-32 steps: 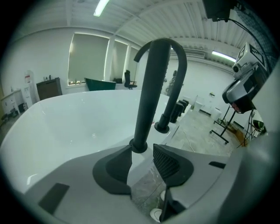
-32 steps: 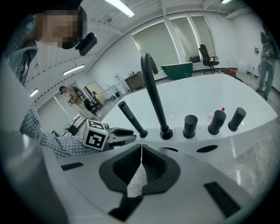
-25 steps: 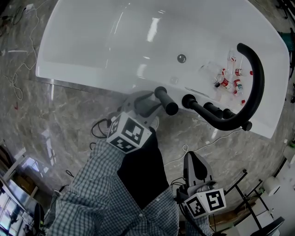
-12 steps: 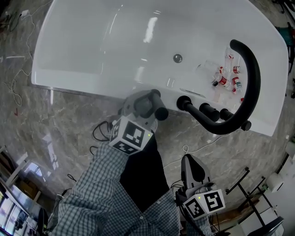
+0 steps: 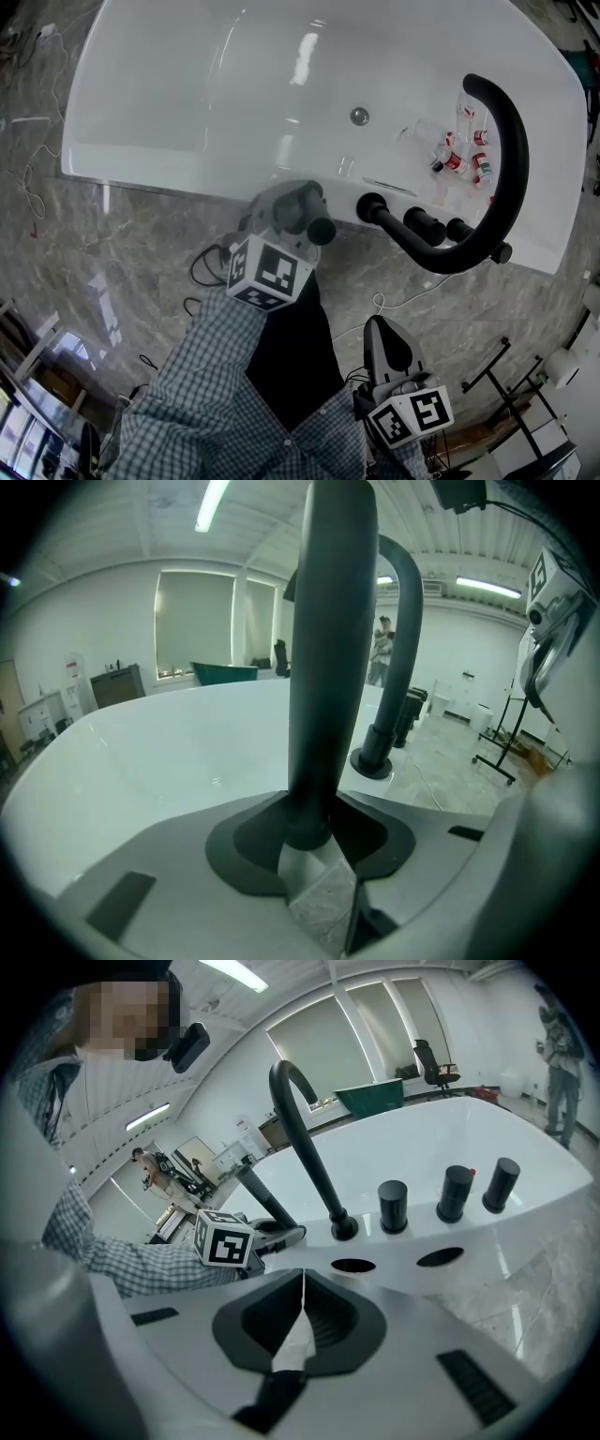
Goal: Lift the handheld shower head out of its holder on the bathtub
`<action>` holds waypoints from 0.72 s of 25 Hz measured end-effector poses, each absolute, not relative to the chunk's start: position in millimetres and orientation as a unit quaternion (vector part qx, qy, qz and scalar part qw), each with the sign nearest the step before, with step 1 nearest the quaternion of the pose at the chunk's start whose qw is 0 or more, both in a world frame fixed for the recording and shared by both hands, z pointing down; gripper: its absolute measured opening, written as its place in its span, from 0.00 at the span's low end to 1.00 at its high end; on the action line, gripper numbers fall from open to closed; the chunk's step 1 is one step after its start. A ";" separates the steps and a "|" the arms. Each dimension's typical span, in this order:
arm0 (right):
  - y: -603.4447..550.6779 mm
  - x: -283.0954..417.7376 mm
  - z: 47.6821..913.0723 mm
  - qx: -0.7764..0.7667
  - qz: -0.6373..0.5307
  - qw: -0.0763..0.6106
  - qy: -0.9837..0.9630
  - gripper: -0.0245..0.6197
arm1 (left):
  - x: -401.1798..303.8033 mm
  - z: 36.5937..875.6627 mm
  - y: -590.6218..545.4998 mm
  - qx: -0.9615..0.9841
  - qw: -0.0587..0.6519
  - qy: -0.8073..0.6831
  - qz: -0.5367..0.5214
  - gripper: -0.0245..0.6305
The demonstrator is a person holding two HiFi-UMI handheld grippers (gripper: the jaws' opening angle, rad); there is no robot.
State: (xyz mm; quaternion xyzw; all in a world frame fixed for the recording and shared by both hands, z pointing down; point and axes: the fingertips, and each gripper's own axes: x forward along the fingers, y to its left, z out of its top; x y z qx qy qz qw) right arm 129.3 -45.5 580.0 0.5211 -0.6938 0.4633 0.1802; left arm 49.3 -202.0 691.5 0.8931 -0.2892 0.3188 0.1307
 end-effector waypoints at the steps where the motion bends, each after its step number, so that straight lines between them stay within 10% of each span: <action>1: -44.6 129.9 581.3 0.521 0.464 0.181 -0.693 0.07 | 49.5 691.8 -202.2 0.893 0.130 -0.288 0.320 0.26; 18: -50.9 132.0 579.0 0.522 0.462 0.175 -0.695 0.07 | 48.7 678.2 -202.0 0.893 0.124 -0.276 0.334 0.25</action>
